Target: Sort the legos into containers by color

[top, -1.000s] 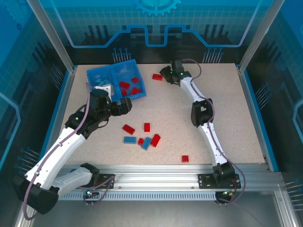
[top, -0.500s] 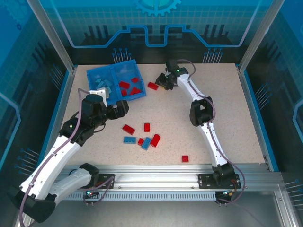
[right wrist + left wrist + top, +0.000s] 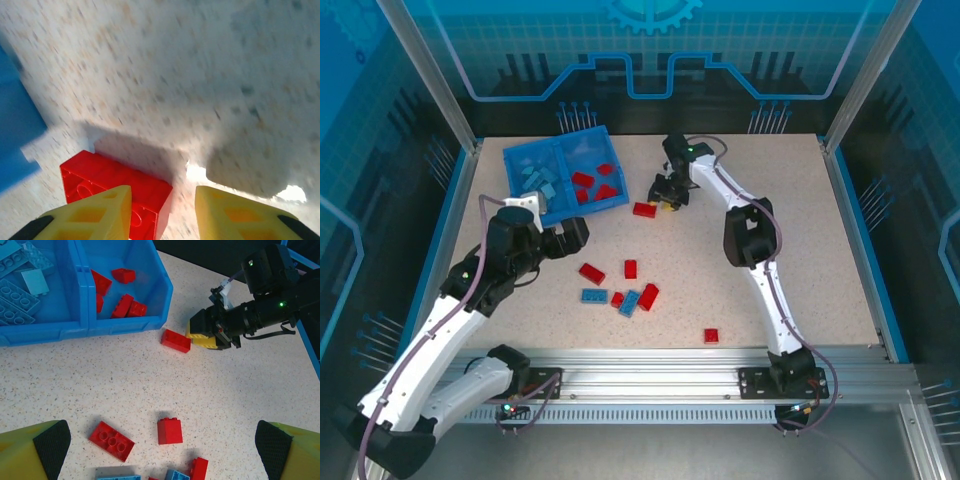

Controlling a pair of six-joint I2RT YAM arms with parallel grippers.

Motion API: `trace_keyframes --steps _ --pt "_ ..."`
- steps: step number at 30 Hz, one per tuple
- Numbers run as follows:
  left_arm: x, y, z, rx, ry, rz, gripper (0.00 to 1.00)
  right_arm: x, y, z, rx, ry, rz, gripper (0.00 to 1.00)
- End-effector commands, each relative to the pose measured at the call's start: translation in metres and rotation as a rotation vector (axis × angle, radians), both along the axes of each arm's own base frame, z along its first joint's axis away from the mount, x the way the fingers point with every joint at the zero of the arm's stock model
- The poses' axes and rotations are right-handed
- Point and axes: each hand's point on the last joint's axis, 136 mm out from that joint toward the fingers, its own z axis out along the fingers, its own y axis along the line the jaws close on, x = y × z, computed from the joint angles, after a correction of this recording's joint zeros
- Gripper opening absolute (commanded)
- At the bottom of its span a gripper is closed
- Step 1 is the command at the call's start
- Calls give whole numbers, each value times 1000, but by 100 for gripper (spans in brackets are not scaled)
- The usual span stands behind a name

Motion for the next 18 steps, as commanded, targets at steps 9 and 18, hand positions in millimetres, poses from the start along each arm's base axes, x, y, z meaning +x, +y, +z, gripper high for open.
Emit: trace_keyframes --steps 9,18 --pt "-7 4 5 8 -31 -11 99 -35 13 46 -176 -262 557 72" --pt "-12 4 6 20 -39 -32 99 -35 16 9 -370 -294 798 78"
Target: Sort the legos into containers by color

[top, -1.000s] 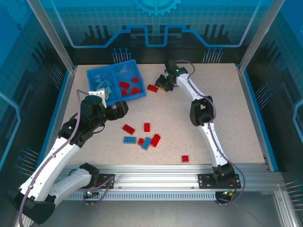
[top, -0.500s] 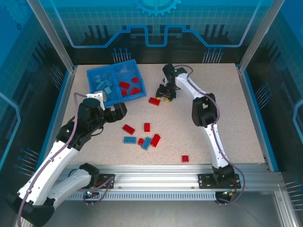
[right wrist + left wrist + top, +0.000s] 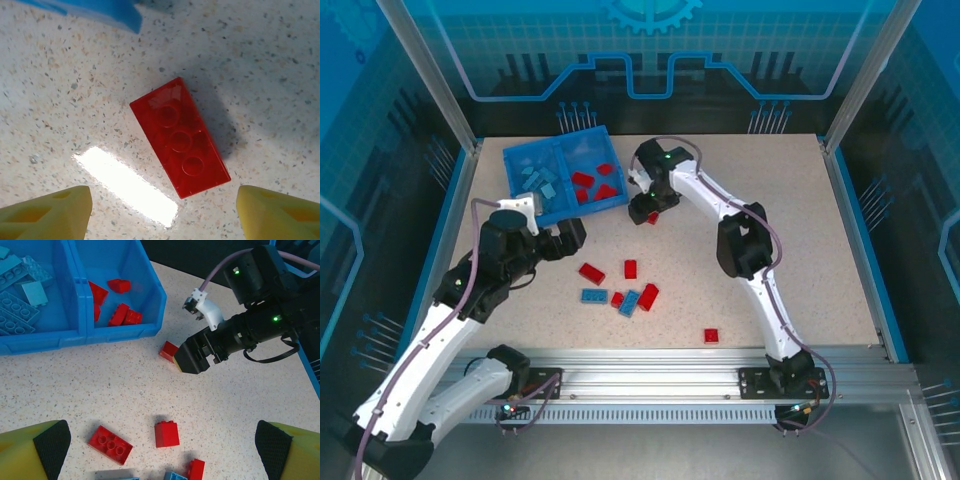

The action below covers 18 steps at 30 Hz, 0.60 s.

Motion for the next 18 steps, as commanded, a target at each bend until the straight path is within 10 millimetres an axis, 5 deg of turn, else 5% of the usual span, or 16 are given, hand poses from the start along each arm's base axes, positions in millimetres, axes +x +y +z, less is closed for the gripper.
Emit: trace_keyframes --steps 1,9,15,18 --pt "-7 2 -5 21 3 -22 99 6 -12 -21 -124 -26 85 78" --pt "-27 1 -11 43 -14 -97 99 13 -7 -42 -147 -57 98 67" --pt "-55 -7 -20 157 -27 -282 99 8 3 -42 -131 -53 117 37" --pt "-61 -3 -20 237 -54 -324 99 -1 18 -26 -29 -19 109 26"
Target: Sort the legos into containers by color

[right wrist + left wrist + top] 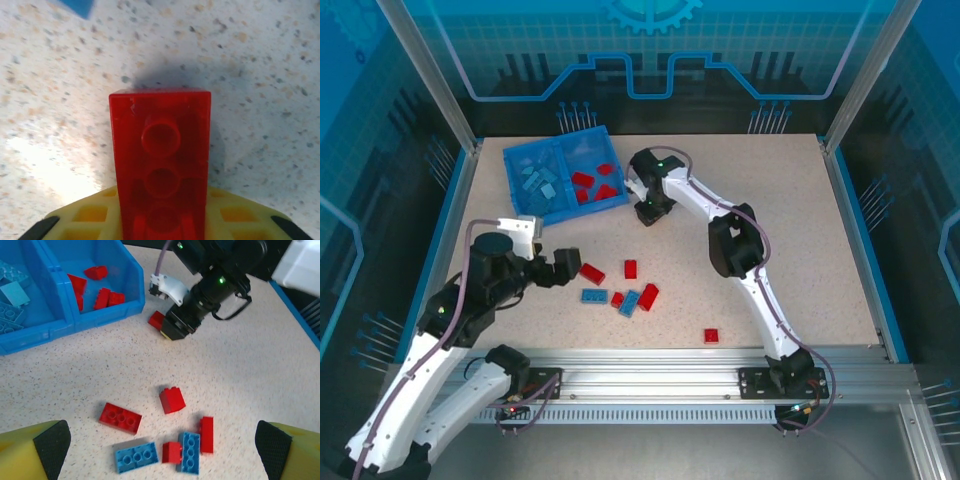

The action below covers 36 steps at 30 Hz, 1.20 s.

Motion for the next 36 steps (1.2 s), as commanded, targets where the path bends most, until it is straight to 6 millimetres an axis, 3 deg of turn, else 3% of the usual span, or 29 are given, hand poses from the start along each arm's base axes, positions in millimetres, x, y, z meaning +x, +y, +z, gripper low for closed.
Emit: trace_keyframes --steps 1,7,10,13,16,18,22,30,33,36 --pt "-13 0 -7 124 -24 -114 99 -16 28 20 124 44 18 23" --pt "-6 1 5 185 -109 -131 99 -28 34 72 172 -8 -68 18" --pt "0 1 11 202 -150 -133 99 -40 37 112 240 -38 -112 17" --pt "12 0 15 217 -188 -118 99 -46 57 149 345 -99 -129 16" --pt "33 4 22 222 -218 -45 99 -31 80 169 456 -129 -226 15" --pt "47 9 28 218 -220 19 99 -13 91 172 498 -141 -303 15" --pt "63 23 31 170 -156 160 99 23 115 157 562 -165 -387 16" --pt "67 50 14 74 53 379 99 62 156 151 775 -209 -415 20" --pt "68 49 8 38 97 401 99 74 164 147 831 -231 -440 30" --pt "69 51 3 5 124 431 99 86 162 145 864 -251 -490 53"
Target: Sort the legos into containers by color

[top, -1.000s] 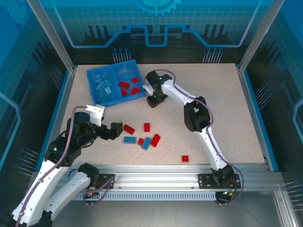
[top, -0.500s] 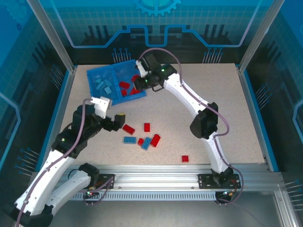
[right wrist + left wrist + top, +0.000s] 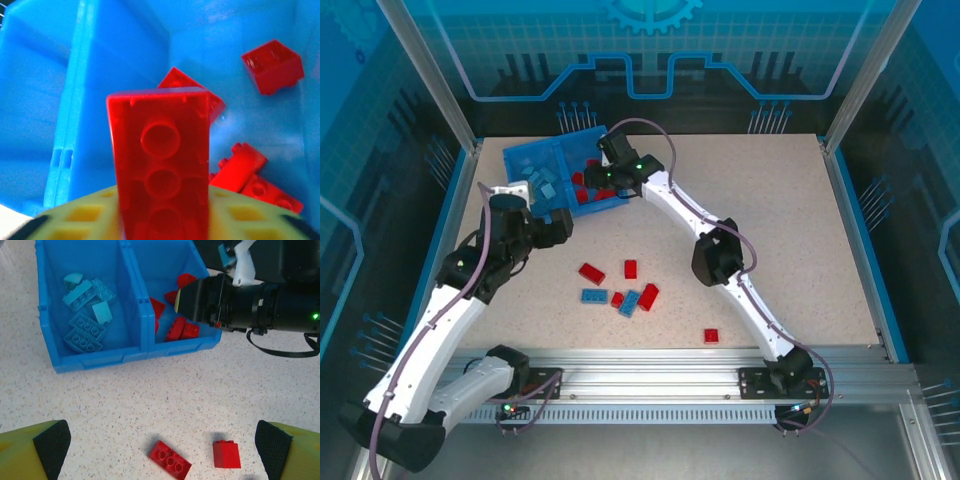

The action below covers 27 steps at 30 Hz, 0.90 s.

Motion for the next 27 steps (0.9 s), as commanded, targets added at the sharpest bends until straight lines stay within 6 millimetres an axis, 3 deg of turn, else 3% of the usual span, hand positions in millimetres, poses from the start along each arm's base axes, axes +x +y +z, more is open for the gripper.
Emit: trace_keyframes --steps 1,5,8,13,17,22,27 --pt "-2 7 -1 -70 35 81 99 22 9 41 151 -85 -53 54" --pt "-1 9 -5 -128 59 132 99 20 4 64 192 -77 -47 57" --pt "-2 7 -18 -221 124 195 99 5 -2 88 188 -59 -7 62" --pt "-9 -1 -53 -378 276 313 99 -37 -25 131 156 5 84 72" --pt "-19 -9 -81 -477 367 386 99 -84 -61 159 124 69 183 81" --pt "-45 -22 -127 -615 519 541 99 -139 -107 167 54 79 226 100" --pt "-67 -63 -163 -720 658 632 99 -180 -151 155 -2 97 189 100"
